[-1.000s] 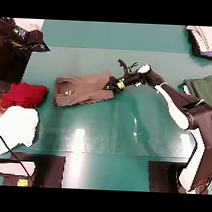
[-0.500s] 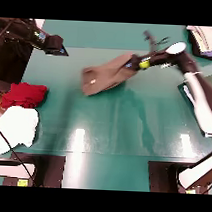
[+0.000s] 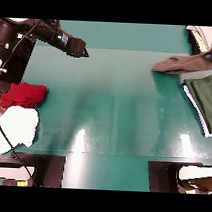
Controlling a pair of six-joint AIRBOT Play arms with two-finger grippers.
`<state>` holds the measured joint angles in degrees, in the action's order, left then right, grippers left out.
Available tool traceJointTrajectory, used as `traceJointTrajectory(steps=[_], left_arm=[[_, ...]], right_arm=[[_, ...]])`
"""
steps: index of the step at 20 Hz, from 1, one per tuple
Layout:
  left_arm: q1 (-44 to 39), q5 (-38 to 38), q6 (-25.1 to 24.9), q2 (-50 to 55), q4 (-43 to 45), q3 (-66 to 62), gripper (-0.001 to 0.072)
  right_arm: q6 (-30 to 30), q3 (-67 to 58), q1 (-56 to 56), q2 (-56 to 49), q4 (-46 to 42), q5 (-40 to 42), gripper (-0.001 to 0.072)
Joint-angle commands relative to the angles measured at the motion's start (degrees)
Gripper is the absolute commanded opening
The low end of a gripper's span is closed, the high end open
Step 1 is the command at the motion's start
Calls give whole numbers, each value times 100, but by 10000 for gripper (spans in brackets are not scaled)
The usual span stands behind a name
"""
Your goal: Fold the shirts.
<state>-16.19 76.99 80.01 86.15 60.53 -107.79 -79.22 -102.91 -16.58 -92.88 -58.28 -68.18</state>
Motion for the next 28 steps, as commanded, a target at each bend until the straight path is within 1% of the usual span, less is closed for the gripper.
traceJointTrajectory(steps=[1,3,6,8,13,16,18,19,21,24,25,26,27,28], left_arm=[[-168,-155,15,2,9,0,24],[-170,-155,15,2,15,0,24],[-168,-157,15,4,15,0,24],[-170,-157,13,2,15,0,24],[-168,-157,-11,4,76,0,24],[-170,-151,-11,4,83,0,24],[-168,-140,-11,2,83,0,24],[-168,-133,-11,2,83,0,24],[-170,-111,-15,2,83,0,24],[-168,-94,-55,2,83,0,24],[-168,-92,-57,2,83,0,24],[-168,-94,-57,2,83,0,24],[-168,-94,-66,2,83,0,24],[-168,-94,-98,2,83,0,24]], right_arm=[[-22,-15,-813,59,-125,396,18],[39,-24,-1008,79,-101,468,18],[608,-24,-1193,284,474,557,18],[669,-24,-1309,540,597,557,18],[680,-22,-1749,1167,566,11,18],[680,-17,-2041,1353,540,-595,18],[658,-13,-2175,1355,201,-1187,18],[581,66,-2218,1394,-7,-1327,18],[560,516,-2328,1641,-319,-1307,18],[411,1368,-2538,2085,-1080,-1353,26],[402,1639,-2647,2232,-1325,-1357,115],[402,1869,-2763,2352,-1508,-1346,331],[400,2105,-2918,2476,-1617,-1340,485],[400,2295,-3082,2570,-1707,-1340,511]])
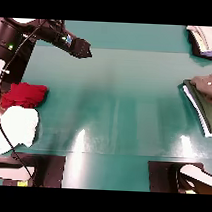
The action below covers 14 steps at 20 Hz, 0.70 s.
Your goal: Fold the shirts.
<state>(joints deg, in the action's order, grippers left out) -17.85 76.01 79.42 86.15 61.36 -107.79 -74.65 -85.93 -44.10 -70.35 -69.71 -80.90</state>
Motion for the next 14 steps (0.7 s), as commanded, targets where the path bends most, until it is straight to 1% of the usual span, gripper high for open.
traceJointTrajectory(steps=[1,3,6,8,9,12,13,14], left_arm=[[-2,7,-37,2,0,0,24],[-2,4,-37,2,-2,0,25],[-2,-42,-37,2,-2,0,24],[-2,-39,-33,2,-4,0,24],[-2,46,-33,2,-11,0,24],[-2,42,-33,2,-11,0,24],[-2,-7,-33,2,-11,0,24],[-2,-61,-33,2,-11,0,25]], right_arm=[[-57,776,-522,402,-529,-61,510],[-164,1005,-732,553,-350,-44,509],[-162,1141,-505,680,680,-13,507],[-160,1152,22,684,1209,-101,507],[-160,1150,411,684,1340,-125,507],[-160,1150,1725,682,1364,-94,501],[-160,1150,2109,680,1364,-52,441],[-157,1150,2509,680,1360,13,303]])
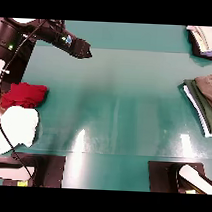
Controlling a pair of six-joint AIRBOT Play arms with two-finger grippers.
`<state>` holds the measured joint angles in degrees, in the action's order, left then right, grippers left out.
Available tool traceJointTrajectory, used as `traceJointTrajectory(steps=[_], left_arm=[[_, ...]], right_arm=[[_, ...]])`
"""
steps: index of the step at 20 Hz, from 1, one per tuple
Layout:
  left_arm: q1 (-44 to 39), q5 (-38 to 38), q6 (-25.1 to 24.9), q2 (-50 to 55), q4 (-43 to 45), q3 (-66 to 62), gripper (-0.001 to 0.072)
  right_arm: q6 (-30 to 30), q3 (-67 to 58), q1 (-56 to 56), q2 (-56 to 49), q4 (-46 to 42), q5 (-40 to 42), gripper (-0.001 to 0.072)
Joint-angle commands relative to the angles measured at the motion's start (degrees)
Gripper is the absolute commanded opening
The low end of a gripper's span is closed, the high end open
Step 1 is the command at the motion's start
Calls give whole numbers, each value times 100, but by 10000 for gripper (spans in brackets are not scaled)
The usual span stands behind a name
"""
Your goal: Fold the shirts.
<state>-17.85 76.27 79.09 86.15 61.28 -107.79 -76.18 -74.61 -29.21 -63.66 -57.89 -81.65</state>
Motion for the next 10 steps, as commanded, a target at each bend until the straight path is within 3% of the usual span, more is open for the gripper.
traceJointTrajectory(steps=[1,3,10], left_arm=[[-2,-85,0,2,-2,0,25],[-2,-85,0,2,-2,0,24],[-2,-85,0,2,-2,0,24]], right_arm=[[-2,20,1360,11,177,166,188],[28,20,1930,11,164,308,20],[31,20,2507,11,-66,304,20]])
